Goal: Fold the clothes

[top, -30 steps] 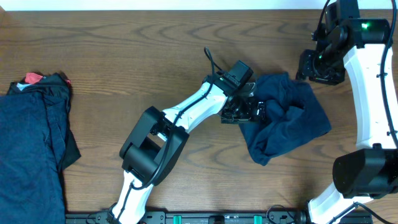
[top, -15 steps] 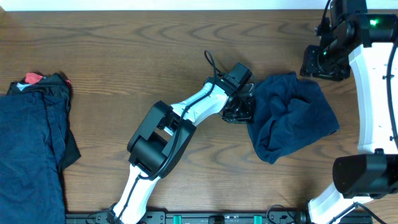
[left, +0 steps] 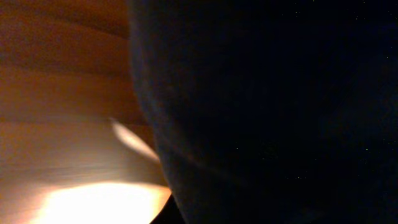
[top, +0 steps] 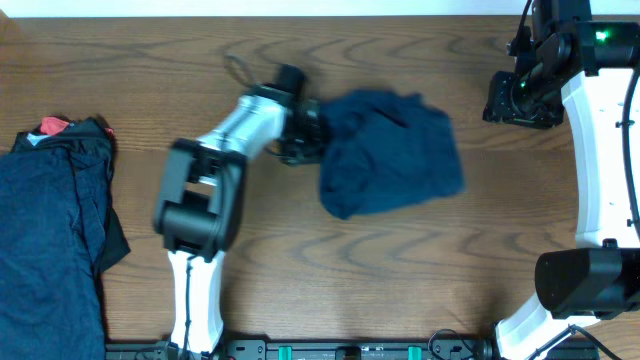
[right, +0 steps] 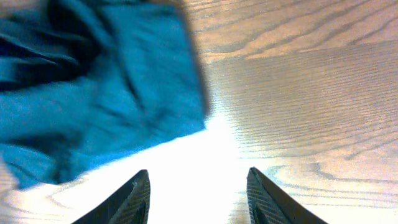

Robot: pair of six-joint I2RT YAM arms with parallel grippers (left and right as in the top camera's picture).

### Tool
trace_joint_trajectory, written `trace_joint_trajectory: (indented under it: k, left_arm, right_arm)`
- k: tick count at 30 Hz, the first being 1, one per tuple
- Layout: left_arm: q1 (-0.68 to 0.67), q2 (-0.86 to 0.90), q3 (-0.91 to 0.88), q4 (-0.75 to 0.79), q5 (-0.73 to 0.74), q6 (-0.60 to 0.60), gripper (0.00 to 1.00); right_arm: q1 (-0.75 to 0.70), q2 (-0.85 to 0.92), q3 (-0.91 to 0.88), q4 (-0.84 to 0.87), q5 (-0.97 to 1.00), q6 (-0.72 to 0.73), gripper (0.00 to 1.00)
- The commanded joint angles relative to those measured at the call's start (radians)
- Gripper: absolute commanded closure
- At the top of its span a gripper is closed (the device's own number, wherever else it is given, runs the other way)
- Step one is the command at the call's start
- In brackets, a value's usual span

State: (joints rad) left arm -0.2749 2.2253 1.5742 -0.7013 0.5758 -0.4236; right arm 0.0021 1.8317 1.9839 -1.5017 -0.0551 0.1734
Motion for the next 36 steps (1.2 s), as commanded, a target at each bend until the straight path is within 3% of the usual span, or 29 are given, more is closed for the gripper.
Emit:
trace_joint_trajectory:
  k: [1,2,3,4,8,11,19,30,32,35,36]
  left_arm:
    - [0.074,0.019,-0.006,-0.04,-0.117,0.082,0.94]
    - [0.084,0.018,-0.006,-0.053,-0.117,0.094,0.94]
    - [0.09,0.016,-0.006,-0.063,-0.117,0.106,0.76]
    - [0.092,0.014,-0.006,-0.07,-0.117,0.113,0.42]
    - [0.081,-0.008,-0.006,-0.076,-0.117,0.113,0.02]
    - [0.071,-0.039,-0.006,-0.076,-0.117,0.113,0.02]
    - [0.066,-0.108,-0.005,-0.095,-0.109,0.112,0.02]
    - [0.05,-0.219,-0.005,-0.097,0.005,0.109,0.02]
    - [0.04,-0.229,-0.005,-0.098,0.023,0.109,0.02]
    - [0.014,-0.23,-0.005,-0.098,0.023,0.109,0.02]
    - [0.002,-0.229,-0.005,-0.097,0.023,0.109,0.02]
  right_arm:
    - [0.006,-0.008,0.02,0.005,0.005,-0.014,0.5]
    - [0.006,-0.008,0.02,0.006,0.005,-0.014,0.48]
    - [0.006,-0.007,0.019,0.009,0.005,-0.014,0.47]
    - [0.006,-0.006,0.018,0.012,0.005,-0.014,0.47]
    - [0.006,0.019,0.014,0.032,-0.002,-0.016,0.48]
    - [0.01,0.071,0.014,0.048,-0.019,-0.043,0.48]
    - [0.055,0.335,0.014,0.128,-0.11,-0.09,0.59]
    - [0.144,0.613,0.014,0.22,-0.171,-0.104,0.58]
    - [0.157,0.645,0.014,0.219,-0.18,-0.104,0.69]
    - [0.169,0.678,0.014,0.214,-0.189,-0.1,0.98]
    - [0.172,0.684,0.014,0.214,-0.189,-0.1,0.99]
